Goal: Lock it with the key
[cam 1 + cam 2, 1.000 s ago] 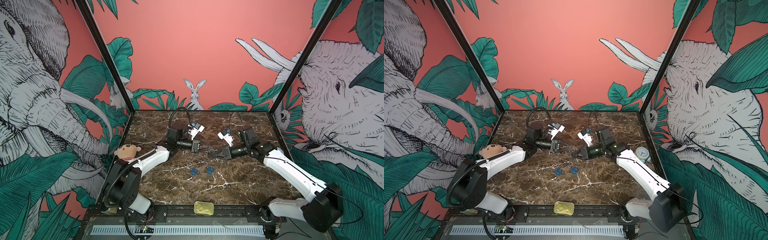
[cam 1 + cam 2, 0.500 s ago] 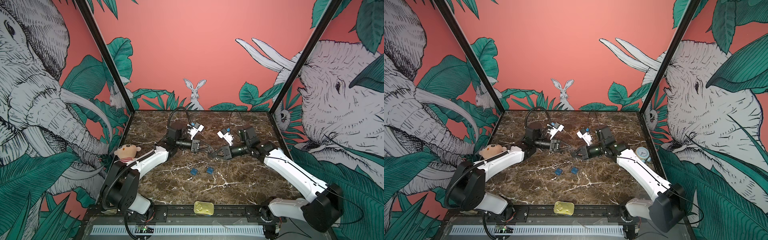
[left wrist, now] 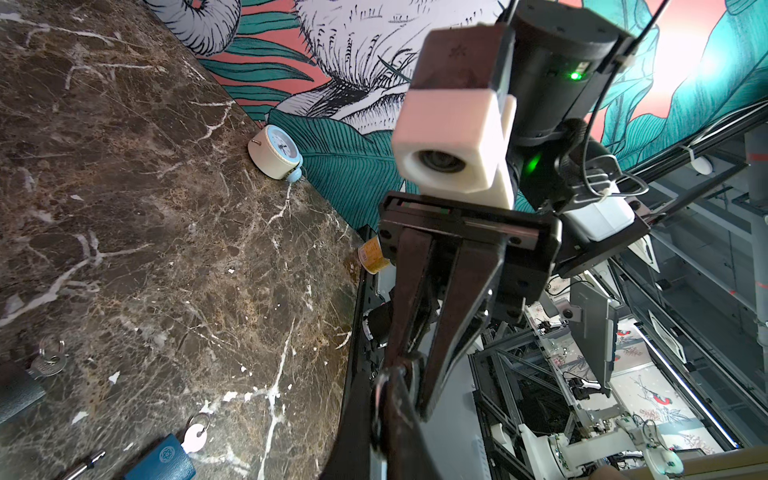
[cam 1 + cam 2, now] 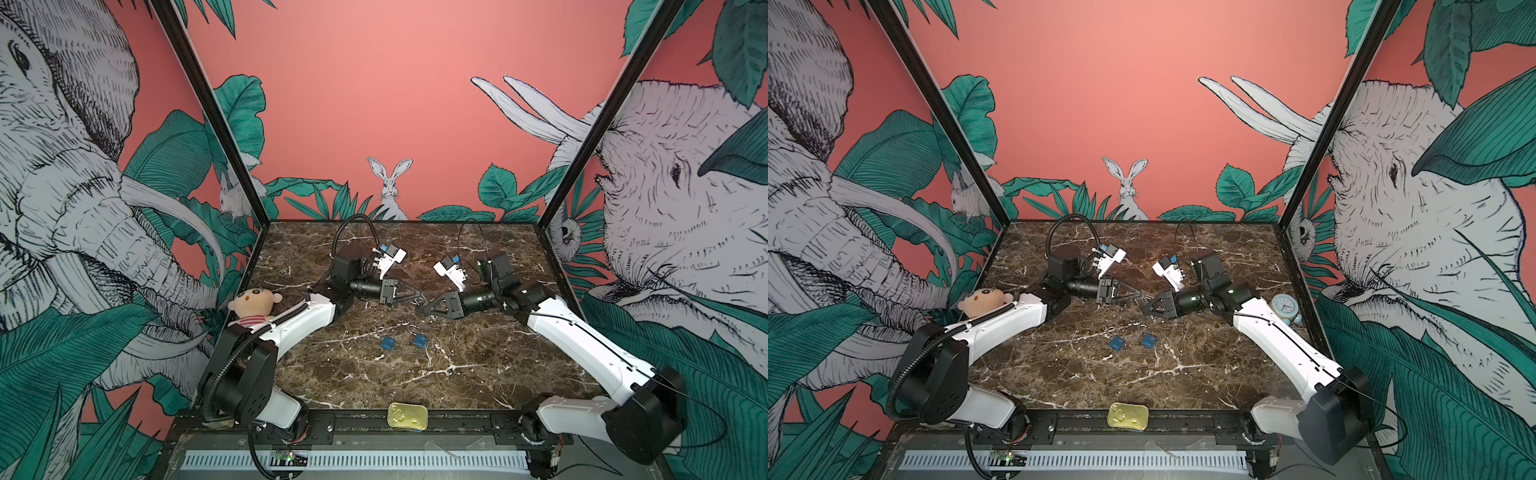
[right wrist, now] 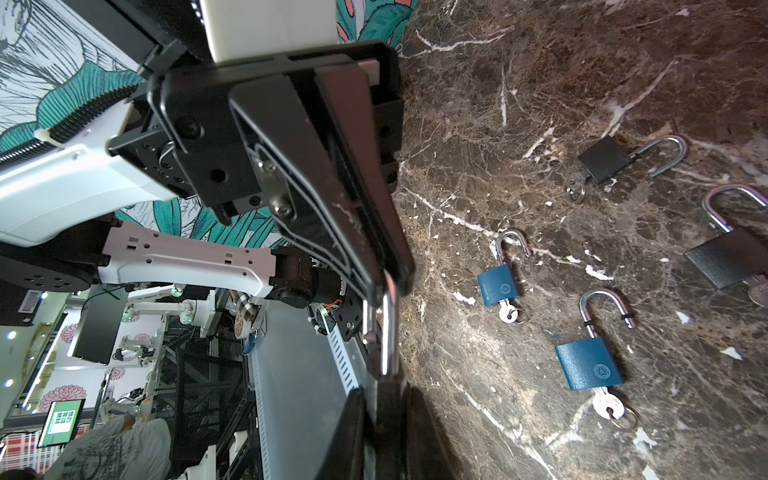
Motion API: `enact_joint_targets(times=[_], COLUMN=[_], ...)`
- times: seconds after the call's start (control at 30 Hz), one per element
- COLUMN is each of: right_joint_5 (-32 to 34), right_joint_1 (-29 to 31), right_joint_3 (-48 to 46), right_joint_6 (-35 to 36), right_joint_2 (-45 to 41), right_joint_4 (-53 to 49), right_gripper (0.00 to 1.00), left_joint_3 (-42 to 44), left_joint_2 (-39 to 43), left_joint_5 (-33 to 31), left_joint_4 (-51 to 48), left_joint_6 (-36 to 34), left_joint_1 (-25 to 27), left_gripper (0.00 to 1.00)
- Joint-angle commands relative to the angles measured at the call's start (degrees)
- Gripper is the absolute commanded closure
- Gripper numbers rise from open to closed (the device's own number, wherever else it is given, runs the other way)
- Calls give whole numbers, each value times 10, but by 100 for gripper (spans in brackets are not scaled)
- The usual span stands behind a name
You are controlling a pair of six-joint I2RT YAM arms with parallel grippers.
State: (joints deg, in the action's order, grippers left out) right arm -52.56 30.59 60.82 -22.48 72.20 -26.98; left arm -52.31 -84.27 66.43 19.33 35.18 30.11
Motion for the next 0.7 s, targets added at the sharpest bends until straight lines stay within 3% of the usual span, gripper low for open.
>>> enact_joint_targets(times=[0.0, 0.27, 0.67], right_joint_5=[-89, -124, -150], right_joint_1=[13, 11, 11], right_joint_3=[41, 33, 15], right_joint_6=[18, -29, -103], right_joint_2=[-15, -22, -32], right_joint_4=[67, 124, 212], right_gripper=[100, 100, 100], left_joint_3=[19, 26, 42], left_joint_2=[-4, -13, -37], left_joint_5=[-46, -51, -52], left_joint_4=[-16, -20, 43], left_joint_6=[-1, -9, 23], left_joint_1=[-6, -6, -5], left_gripper=[92, 100, 100])
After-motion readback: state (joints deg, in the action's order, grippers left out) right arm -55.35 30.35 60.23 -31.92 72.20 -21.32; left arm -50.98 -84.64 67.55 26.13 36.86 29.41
